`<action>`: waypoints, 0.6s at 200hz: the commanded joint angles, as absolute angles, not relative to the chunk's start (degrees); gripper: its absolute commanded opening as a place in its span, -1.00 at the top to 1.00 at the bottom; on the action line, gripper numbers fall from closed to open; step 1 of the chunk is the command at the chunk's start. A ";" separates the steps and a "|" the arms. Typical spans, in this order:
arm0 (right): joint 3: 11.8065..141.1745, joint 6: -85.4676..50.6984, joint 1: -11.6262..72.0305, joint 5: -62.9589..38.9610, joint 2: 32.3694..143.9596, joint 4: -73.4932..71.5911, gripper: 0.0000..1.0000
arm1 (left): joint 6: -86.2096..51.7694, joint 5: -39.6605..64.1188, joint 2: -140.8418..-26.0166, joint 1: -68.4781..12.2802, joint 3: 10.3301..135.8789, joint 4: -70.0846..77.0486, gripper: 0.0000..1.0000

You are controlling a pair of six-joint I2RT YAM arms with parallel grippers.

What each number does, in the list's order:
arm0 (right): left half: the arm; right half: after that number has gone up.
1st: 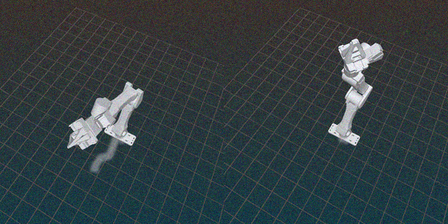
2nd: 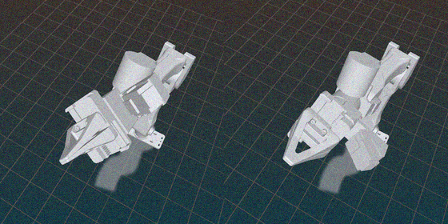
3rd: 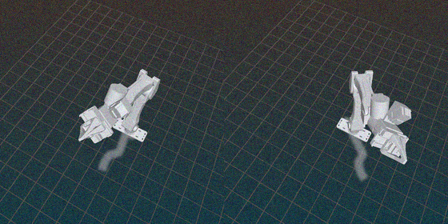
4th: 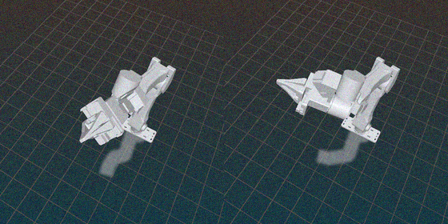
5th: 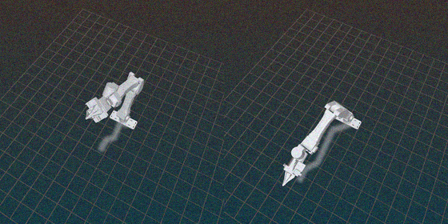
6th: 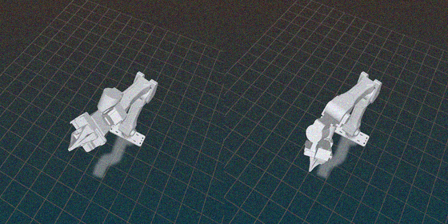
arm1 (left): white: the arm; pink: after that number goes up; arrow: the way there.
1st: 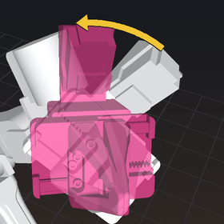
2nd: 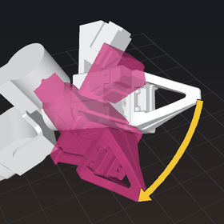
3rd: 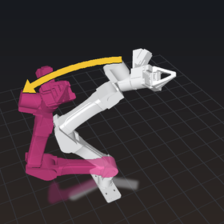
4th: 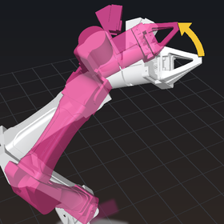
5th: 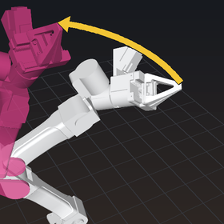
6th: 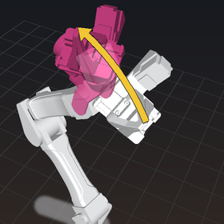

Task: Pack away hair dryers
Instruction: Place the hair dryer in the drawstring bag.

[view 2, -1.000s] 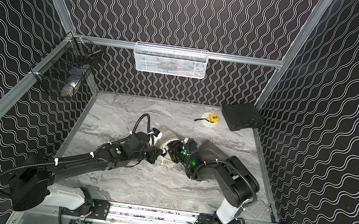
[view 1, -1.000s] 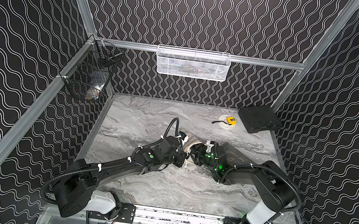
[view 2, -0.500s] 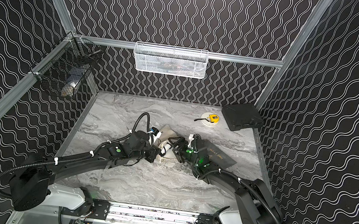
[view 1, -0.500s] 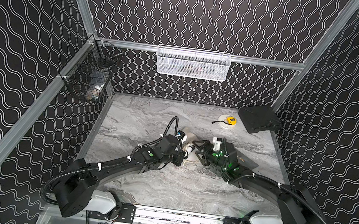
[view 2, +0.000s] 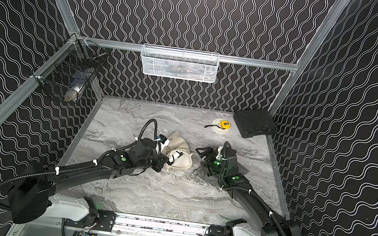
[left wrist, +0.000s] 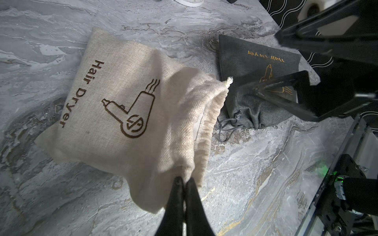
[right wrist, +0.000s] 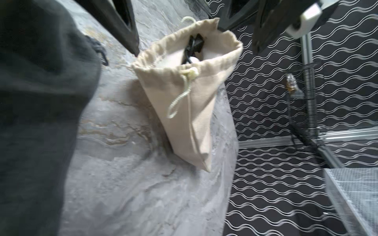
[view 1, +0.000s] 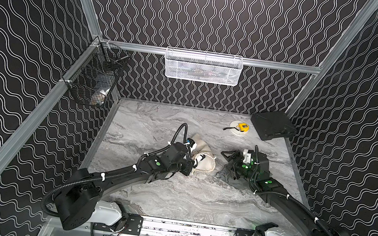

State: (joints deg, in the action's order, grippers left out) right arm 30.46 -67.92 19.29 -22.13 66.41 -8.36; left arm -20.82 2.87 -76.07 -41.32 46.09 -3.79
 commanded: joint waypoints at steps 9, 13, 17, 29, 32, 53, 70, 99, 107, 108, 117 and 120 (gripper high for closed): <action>31.78 -65.01 18.82 -26.45 71.34 -7.67 -0.70 | -19.49 4.19 -74.95 -41.22 45.19 -1.41 1.00; 32.17 -64.83 18.86 -26.77 72.19 -7.57 -0.70 | -19.43 4.27 -74.74 -41.28 45.03 -1.33 1.00; 32.59 -64.84 18.82 -27.19 73.02 -7.40 -0.69 | -19.43 4.45 -74.56 -41.22 44.90 -1.12 1.00; 33.22 -65.32 18.86 -28.25 75.32 -8.91 -0.66 | -19.12 4.79 -74.19 -41.31 44.42 -0.83 1.00; 33.30 -65.65 18.81 -28.56 75.78 -9.61 -0.65 | -19.06 4.83 -74.03 -41.29 44.32 -0.73 1.00; 33.81 -67.19 18.89 -29.12 78.07 -12.52 -0.61 | -18.57 5.22 -73.57 -41.35 43.97 -0.70 1.00; 34.64 -66.94 18.84 -28.19 78.91 -12.29 -0.59 | -18.37 5.98 -73.58 -41.34 43.84 -0.29 1.00; 36.07 -66.45 18.85 -26.99 80.86 -12.14 -0.56 | -18.36 6.90 -73.66 -41.31 43.35 0.68 1.00; 36.33 -66.68 18.81 -27.10 81.65 -12.77 -0.55 | -18.39 7.03 -73.66 -41.32 43.27 0.63 1.00; 36.36 -66.70 18.86 -27.13 81.74 -12.89 -0.54 | -18.38 7.07 -73.66 -41.36 43.26 0.67 1.00; 36.80 -66.92 18.95 -27.41 82.76 -13.58 -0.50 | -18.37 7.12 -73.64 -41.32 43.24 0.62 1.00; 36.89 -67.01 18.90 -27.54 83.07 -13.80 -0.49 | -18.37 7.12 -73.60 -41.38 43.24 0.68 1.00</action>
State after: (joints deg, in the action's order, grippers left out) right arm 35.88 -66.46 18.85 -27.70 81.25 -10.90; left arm -19.49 5.96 -74.04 -41.32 43.38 -2.20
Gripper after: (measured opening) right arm 0.766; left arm 0.061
